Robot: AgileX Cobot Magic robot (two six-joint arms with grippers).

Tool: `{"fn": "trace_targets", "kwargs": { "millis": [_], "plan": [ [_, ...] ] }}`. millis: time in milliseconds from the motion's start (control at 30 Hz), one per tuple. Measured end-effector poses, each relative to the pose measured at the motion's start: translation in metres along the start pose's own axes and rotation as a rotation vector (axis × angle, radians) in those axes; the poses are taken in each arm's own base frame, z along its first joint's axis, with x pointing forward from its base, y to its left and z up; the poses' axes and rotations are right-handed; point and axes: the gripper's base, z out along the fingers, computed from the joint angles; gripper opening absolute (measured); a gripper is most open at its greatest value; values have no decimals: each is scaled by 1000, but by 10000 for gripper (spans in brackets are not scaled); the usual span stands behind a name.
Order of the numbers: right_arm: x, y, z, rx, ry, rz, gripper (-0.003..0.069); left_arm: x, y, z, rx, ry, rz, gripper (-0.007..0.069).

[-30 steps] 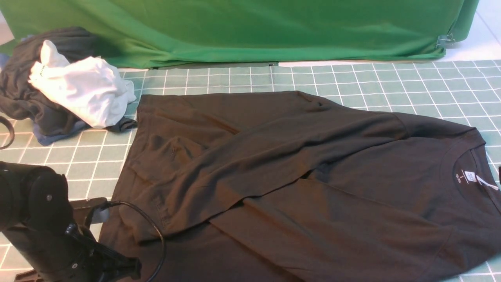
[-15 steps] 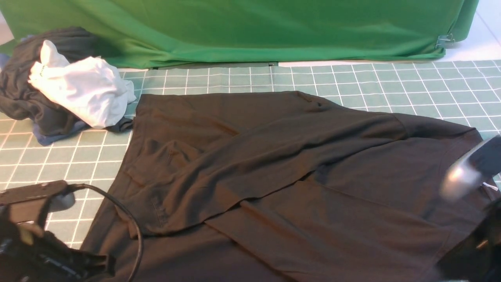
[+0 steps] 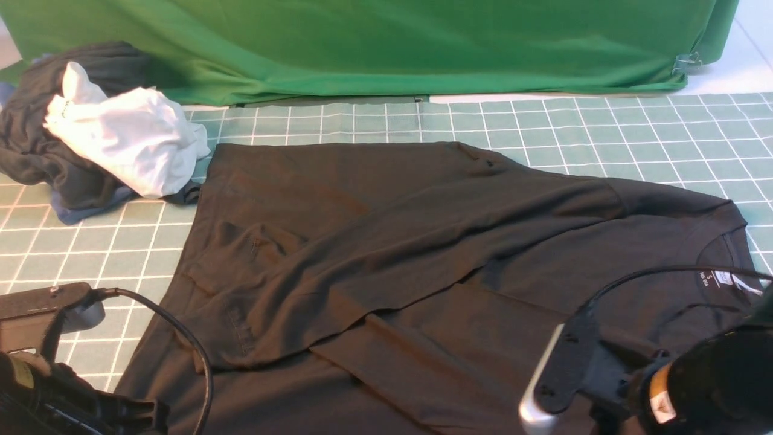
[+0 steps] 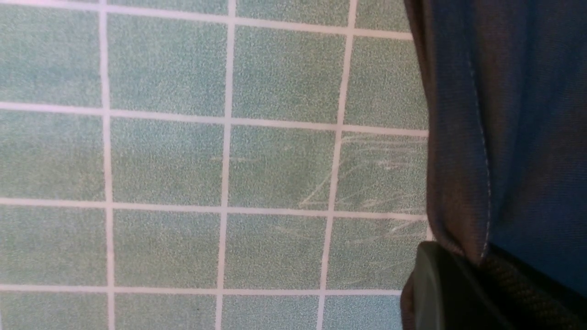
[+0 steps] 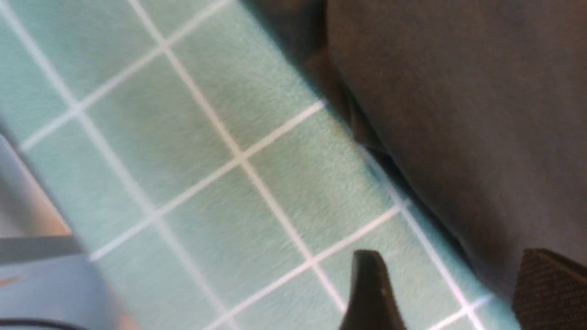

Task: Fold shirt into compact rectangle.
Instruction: 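Grasp the near edge of the shirt at its hem and shoulder corners, then fold the black garment in half by bringing its near edge over to the far edge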

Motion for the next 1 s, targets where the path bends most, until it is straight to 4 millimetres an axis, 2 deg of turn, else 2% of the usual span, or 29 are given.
{"fn": "trace_targets", "kwargs": {
  "millis": [133,233,333,367,400,433,500,700,867,1000],
  "plan": [
    [-4,-6,14,41,16,0,401,0,0,0,0,-1,0,10],
    [-5,-8,18,61,12,-13,401,0,0,0,1,-5,0,10],
    [-6,-10,20,77,7,-31,361,-2,0,0,4,-16,0,11],
    [-7,-11,20,85,3,-37,272,-2,0,0,4,-21,1,11],
    [-7,-11,20,86,2,-39,259,-2,0,0,4,-21,1,12],
    [-7,-11,20,90,3,-44,135,-2,0,0,5,-26,1,11],
    [-6,-11,20,90,7,-44,56,-2,0,0,4,-27,2,11],
    [0,-9,15,73,67,-25,32,-1,0,0,4,-15,3,11],
    [8,-1,-10,32,79,33,32,7,0,-3,10,40,-2,11],
    [15,6,-27,-10,61,57,32,12,-3,-15,71,-23,-14,11]
  ]
}}
